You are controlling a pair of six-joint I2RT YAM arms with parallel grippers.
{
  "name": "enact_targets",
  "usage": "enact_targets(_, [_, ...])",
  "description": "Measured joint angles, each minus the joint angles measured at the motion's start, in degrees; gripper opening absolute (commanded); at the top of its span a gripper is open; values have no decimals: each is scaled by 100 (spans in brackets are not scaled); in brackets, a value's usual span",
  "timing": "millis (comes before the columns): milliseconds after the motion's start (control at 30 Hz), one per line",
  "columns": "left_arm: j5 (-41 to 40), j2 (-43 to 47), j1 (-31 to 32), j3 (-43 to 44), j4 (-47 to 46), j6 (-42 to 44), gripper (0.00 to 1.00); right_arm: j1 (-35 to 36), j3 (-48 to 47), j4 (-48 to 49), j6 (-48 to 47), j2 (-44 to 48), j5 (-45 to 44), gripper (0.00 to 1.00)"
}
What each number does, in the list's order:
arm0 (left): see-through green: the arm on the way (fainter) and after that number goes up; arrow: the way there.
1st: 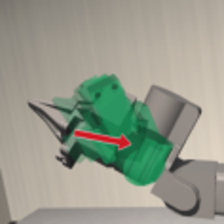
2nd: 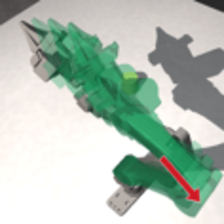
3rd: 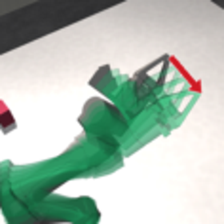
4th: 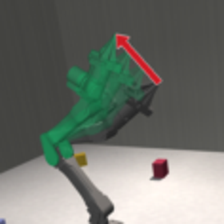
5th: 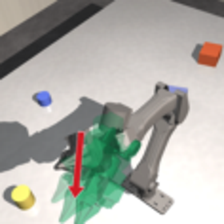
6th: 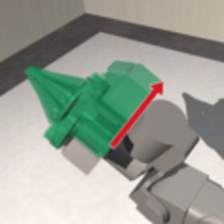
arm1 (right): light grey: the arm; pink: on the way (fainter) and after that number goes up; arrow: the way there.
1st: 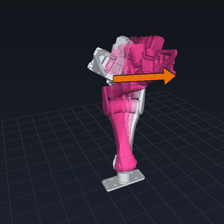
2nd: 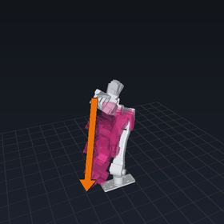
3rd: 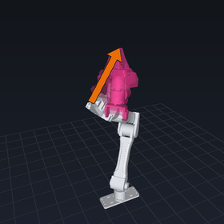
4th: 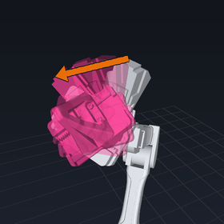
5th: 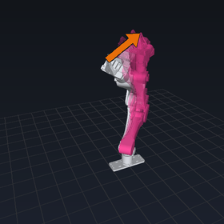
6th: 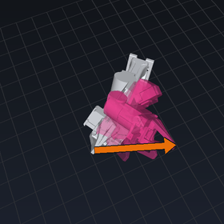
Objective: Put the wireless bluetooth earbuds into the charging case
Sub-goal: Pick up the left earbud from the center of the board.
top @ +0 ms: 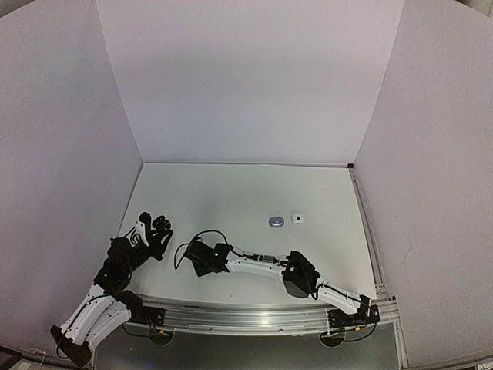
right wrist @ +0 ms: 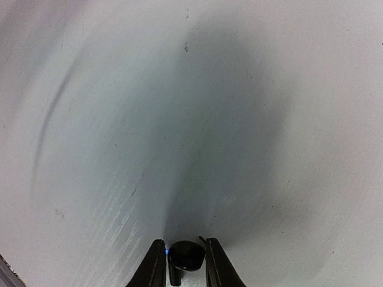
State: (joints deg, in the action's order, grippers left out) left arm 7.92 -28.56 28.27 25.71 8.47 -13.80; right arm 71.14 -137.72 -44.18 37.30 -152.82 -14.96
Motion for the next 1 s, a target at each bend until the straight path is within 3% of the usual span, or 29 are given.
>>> enact_targets(767, [2,6,0,-39,-4,-17,0,-136,-118,-29,0,-7,147,6])
enact_targets(1000, [2,4,0,-39,-4,-15,0,-189,200,219,-69,552,-39,6])
